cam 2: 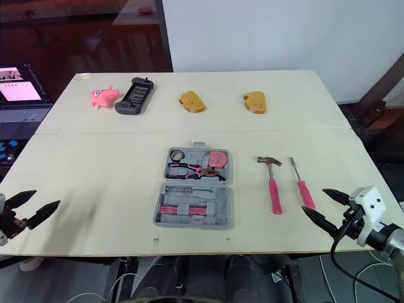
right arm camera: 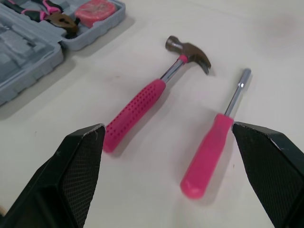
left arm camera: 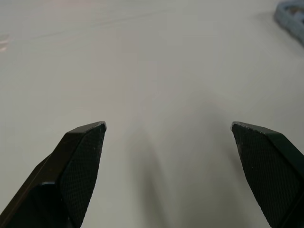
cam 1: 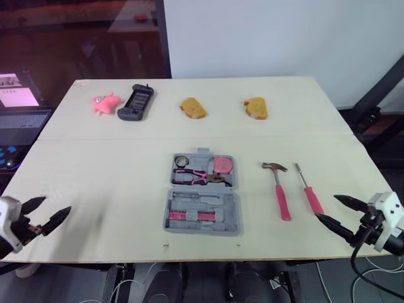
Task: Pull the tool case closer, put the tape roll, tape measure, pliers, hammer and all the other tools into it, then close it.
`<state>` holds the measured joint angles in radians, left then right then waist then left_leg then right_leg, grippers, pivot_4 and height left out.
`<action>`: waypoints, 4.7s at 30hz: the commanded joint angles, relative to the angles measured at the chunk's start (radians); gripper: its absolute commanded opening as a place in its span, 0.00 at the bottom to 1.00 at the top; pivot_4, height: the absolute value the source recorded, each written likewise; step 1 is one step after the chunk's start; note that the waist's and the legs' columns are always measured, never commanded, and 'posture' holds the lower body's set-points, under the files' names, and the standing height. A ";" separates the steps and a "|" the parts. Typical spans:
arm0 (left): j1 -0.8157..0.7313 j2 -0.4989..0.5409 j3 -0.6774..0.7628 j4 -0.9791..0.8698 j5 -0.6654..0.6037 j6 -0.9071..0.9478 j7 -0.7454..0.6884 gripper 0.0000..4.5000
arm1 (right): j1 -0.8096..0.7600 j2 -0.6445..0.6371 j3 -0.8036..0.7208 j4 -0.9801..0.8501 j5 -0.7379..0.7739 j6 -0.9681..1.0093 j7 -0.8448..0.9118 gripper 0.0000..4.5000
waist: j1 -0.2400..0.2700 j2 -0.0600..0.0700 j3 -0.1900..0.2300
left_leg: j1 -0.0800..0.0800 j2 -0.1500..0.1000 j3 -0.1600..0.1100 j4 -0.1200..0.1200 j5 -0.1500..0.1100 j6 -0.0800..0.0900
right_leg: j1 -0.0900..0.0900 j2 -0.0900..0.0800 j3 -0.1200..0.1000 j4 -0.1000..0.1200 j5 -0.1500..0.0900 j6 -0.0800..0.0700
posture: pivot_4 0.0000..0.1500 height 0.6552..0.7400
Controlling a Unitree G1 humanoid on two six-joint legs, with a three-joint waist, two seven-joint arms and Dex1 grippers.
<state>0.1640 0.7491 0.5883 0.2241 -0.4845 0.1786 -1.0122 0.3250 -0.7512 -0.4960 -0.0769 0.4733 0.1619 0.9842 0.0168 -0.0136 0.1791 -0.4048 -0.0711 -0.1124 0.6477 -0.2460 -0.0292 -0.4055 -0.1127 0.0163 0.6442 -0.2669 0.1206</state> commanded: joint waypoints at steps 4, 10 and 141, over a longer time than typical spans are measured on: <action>-0.130 0.068 -0.163 -0.271 -0.070 0.194 -0.029 0.99 | -0.010 0.012 0.028 -0.308 0.107 0.176 -0.092 1.00 | -0.008 0.001 -0.001 | 0.000 0.000 0.000 0.000 0.000 0.000 | -0.001 0.000 0.000 0.000 0.000 0.000 | 1.00 1.00; -0.287 0.183 -0.383 -0.397 -0.049 0.237 -0.186 0.99 | -0.009 -0.042 0.066 -0.613 0.237 0.449 -0.228 1.00 | -0.008 0.002 -0.001 | -0.001 0.000 0.002 -0.002 -0.001 0.001 | -0.004 0.001 0.000 0.001 0.000 0.001 | 1.00 1.00; 0.135 0.022 -0.227 -0.759 -0.111 0.181 0.002 1.00 | -1.161 -0.290 1.106 0.364 -0.881 -1.004 0.234 0.99 | -0.033 0.008 0.008 | -0.002 0.001 0.005 -0.001 -0.001 0.001 | -0.003 0.006 0.002 -0.004 0.002 0.004 | 1.00 1.00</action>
<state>0.2920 0.7727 0.3382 -0.4897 -0.5700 0.3503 -1.0175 -0.8011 -1.0436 0.6066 0.2335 -0.3380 -0.6940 1.2493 -0.0164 -0.0059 0.1868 -0.4064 -0.0696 -0.1078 0.6471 -0.2466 -0.0280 -0.4091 -0.1059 0.0179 0.6410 -0.2645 0.1243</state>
